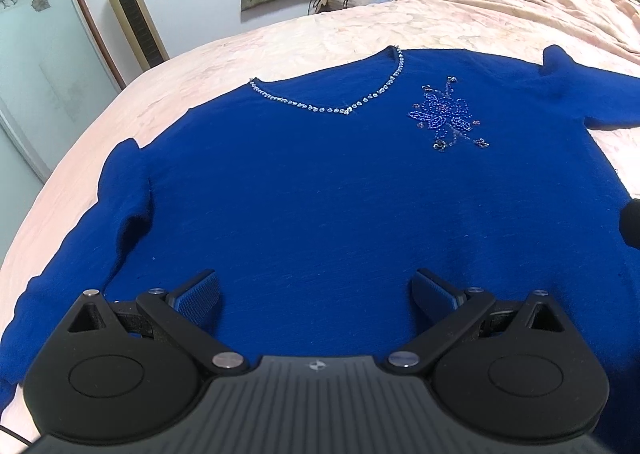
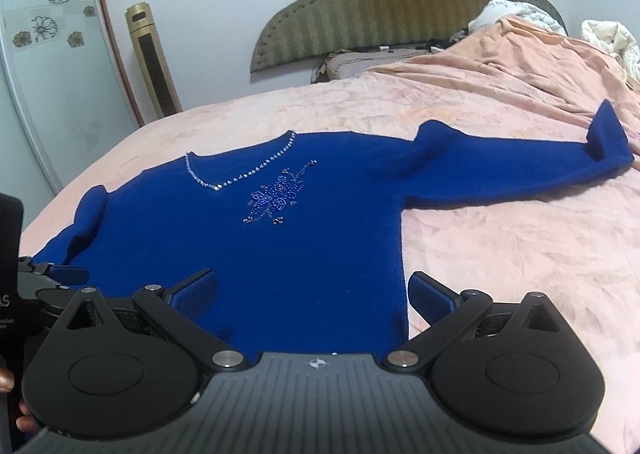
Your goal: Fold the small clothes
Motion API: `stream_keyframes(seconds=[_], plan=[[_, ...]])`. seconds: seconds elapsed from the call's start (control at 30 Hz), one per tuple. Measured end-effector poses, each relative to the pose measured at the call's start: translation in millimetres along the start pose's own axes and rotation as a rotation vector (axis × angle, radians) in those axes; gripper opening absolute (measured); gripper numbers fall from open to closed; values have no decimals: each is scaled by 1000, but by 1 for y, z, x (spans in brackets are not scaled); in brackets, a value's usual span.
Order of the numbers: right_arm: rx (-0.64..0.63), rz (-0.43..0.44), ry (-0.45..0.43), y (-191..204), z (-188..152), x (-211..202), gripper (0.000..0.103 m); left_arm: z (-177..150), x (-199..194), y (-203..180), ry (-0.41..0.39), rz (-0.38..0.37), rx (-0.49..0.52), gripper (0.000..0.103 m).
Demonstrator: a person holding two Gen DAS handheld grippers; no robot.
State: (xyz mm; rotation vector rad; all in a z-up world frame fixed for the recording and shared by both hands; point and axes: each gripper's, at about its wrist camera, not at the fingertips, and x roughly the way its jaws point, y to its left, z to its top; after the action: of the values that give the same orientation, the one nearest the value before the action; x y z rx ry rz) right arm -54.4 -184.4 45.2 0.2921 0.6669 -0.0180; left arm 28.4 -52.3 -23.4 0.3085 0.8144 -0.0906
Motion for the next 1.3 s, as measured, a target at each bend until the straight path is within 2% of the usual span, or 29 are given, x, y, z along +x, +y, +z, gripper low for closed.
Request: stream_keyframes(seconds=[0.27, 0.47, 0.63, 0.8, 0.93, 1.0, 1.07, 1.2, 1.3], plan=[[1, 7, -17, -3, 0, 4, 103, 2, 3, -1, -1, -9, -4, 103], [-29, -2, 34, -5, 0, 11, 103, 5, 6, -4, -4, -18, -5, 103], [-48, 2, 25, -5, 1, 12, 103, 6, 8, -6, -17, -30, -10, 103], [-64, -34, 29, -15, 6, 16, 103, 4, 13, -5, -48, -72, -34, 103], [-53, -159, -27, -52, 21, 12, 103, 1, 17, -2, -75, -97, -59, 103], [4, -229, -48, -86, 33, 12, 103, 0, 19, -2, -82, -106, -73, 103], [126, -249, -68, -127, 46, 13, 103, -2, 20, -2, -96, -109, -77, 103], [537, -240, -154, -230, 58, 18, 101, -4, 20, -4, -123, -106, -69, 103], [751, -272, -185, -285, 61, 32, 94, -5, 21, -5, -136, -108, -65, 103]])
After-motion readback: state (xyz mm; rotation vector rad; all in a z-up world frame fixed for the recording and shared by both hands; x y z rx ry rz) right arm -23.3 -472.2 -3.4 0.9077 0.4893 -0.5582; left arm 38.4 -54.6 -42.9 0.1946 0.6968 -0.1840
